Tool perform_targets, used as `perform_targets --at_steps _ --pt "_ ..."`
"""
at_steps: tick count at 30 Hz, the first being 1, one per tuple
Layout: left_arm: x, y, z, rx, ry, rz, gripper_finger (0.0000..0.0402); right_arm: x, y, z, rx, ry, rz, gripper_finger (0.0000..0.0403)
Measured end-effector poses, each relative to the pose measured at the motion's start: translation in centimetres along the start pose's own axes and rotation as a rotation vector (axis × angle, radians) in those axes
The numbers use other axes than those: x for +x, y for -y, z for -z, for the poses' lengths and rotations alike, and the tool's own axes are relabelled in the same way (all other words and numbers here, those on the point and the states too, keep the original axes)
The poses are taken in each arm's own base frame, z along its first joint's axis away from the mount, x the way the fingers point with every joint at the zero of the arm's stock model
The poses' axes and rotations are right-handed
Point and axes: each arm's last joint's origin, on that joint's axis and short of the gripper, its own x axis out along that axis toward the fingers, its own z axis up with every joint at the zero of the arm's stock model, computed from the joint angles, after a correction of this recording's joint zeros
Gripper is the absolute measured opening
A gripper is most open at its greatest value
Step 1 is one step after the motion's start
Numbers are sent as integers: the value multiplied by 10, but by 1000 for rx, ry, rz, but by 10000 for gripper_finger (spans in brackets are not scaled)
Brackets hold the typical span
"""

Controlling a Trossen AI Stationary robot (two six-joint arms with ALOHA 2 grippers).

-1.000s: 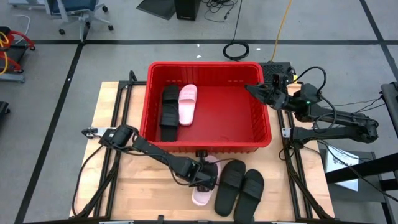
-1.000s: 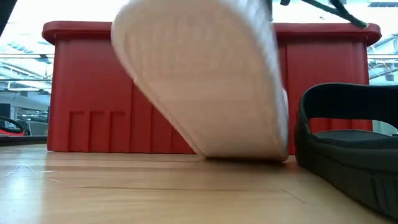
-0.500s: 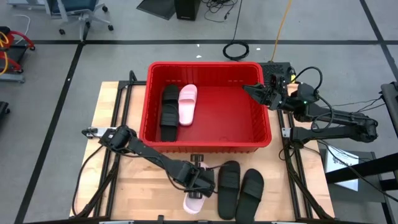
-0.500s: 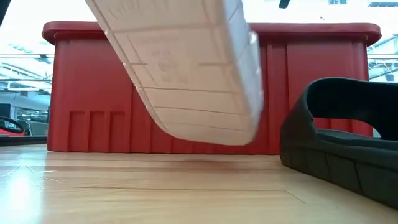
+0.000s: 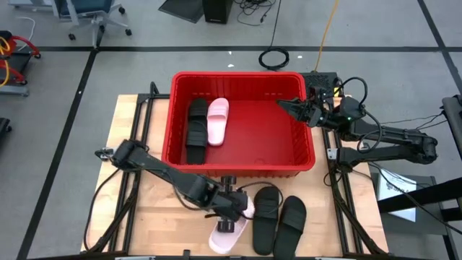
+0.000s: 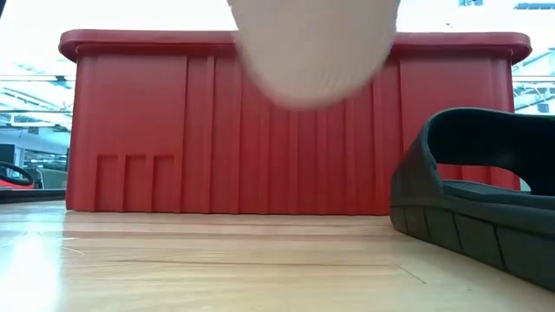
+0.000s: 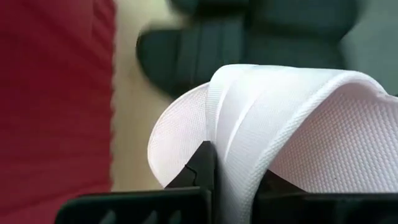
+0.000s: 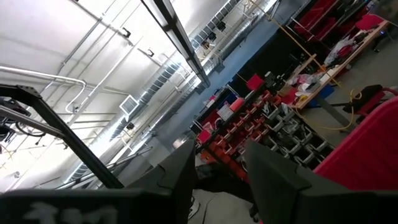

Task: Pick and place slides into bin
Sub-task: Put the pink slide into the red bin

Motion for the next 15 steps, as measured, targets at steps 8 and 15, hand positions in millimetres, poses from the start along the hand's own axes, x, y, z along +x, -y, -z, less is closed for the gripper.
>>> perform_targets --at_steps 8,15 --pt "-93 -14 -33 -57 444 119 4 0 0 0 -5 -1 2 130" --pt "-171 -46 -44 -103 798 -69 19 0 0 0 -9 5 -2 130"
